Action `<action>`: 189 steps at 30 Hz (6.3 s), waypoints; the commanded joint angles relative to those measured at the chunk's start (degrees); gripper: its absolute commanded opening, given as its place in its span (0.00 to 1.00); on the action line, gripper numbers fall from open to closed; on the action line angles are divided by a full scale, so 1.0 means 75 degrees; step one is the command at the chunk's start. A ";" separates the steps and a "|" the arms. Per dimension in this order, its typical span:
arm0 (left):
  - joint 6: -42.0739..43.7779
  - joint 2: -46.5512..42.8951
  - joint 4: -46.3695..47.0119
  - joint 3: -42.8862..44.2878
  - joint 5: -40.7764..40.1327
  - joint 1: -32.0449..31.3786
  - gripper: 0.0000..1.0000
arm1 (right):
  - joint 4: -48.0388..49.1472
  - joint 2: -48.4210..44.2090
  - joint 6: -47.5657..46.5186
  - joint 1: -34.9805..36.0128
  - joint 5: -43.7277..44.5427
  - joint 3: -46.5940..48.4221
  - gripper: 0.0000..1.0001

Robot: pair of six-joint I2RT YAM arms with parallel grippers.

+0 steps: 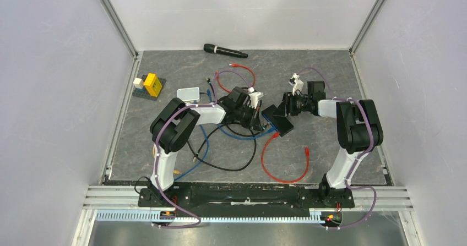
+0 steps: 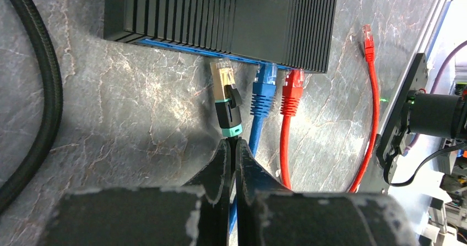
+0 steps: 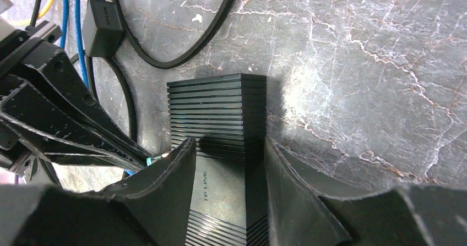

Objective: Insert the plug into the switch port
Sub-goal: Insert the connector into the switch port.

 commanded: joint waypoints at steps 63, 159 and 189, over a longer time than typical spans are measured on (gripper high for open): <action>-0.2666 0.0635 0.4952 -0.1418 0.1526 0.0310 0.02 | 0.0741 0.0278 0.1089 -0.0360 -0.0531 -0.1415 0.49; -0.3504 0.1188 0.5234 -0.1184 -0.1888 -0.0086 0.02 | 0.7273 -0.0008 0.6694 0.0461 0.0309 -0.5225 0.38; -0.1284 0.1357 0.2699 0.1127 -0.0829 0.0382 0.02 | 0.3364 0.1175 0.3185 0.1475 -0.1015 -0.3358 0.38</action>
